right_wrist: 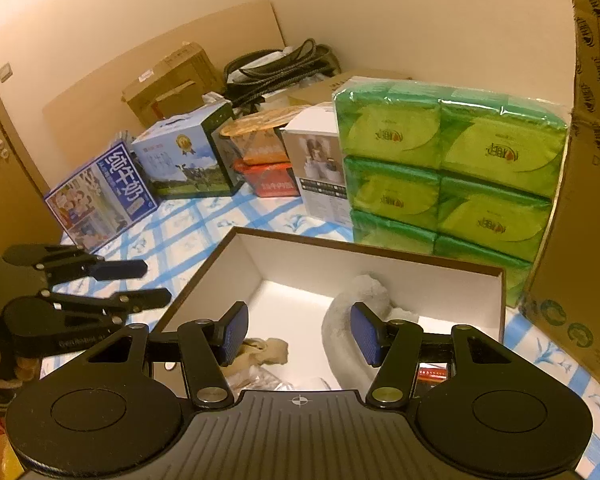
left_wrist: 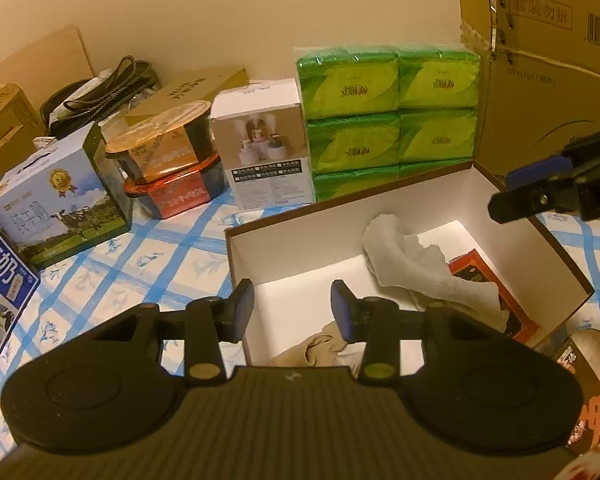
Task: Organize soft objects
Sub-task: 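Move both open tools back to the remaining socks on the bed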
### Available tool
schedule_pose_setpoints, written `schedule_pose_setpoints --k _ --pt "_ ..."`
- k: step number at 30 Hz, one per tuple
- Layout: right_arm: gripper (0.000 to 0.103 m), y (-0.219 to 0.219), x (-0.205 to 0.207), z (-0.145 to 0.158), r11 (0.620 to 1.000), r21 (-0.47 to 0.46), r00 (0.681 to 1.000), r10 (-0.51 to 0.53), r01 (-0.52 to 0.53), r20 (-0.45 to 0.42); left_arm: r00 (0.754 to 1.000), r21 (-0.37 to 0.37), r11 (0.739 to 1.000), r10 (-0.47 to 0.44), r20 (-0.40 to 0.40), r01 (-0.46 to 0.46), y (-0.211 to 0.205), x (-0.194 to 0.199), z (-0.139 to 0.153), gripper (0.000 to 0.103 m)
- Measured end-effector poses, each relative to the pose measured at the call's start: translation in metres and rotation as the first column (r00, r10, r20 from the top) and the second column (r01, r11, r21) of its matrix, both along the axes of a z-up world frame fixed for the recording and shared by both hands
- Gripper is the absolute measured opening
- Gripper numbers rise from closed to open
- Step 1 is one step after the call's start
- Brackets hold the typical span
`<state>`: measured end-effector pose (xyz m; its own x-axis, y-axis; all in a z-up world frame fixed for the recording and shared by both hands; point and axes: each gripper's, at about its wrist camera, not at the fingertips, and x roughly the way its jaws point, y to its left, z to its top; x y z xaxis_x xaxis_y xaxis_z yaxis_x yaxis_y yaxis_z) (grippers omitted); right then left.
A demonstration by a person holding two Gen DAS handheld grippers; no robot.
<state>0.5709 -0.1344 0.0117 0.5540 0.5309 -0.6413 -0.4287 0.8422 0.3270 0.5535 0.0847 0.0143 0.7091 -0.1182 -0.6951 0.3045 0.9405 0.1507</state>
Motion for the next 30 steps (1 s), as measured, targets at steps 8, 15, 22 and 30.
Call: schedule_pose_setpoints --k 8,15,22,30 --pt "0.057 -0.013 -0.026 0.016 1.000 0.002 1.000 -0.005 0.005 0.012 0.999 -0.008 0.999 0.033 0.012 -0.033 0.011 -0.022 0.023 0.042" --pt "0.059 -0.030 -0.063 0.032 1.000 0.016 1.000 -0.010 0.010 0.023 0.996 -0.024 0.996 0.084 0.032 -0.083 0.029 -0.058 0.052 0.044" --pt "0.072 -0.048 -0.118 0.049 0.999 0.040 0.998 -0.025 0.022 0.064 0.987 -0.033 0.990 0.142 0.069 -0.140 0.052 -0.114 0.086 0.052" --pt "0.077 -0.074 -0.190 0.059 0.994 0.091 0.993 -0.070 0.061 0.094 0.974 -0.042 0.980 0.197 0.111 -0.193 0.069 -0.188 0.109 0.060"
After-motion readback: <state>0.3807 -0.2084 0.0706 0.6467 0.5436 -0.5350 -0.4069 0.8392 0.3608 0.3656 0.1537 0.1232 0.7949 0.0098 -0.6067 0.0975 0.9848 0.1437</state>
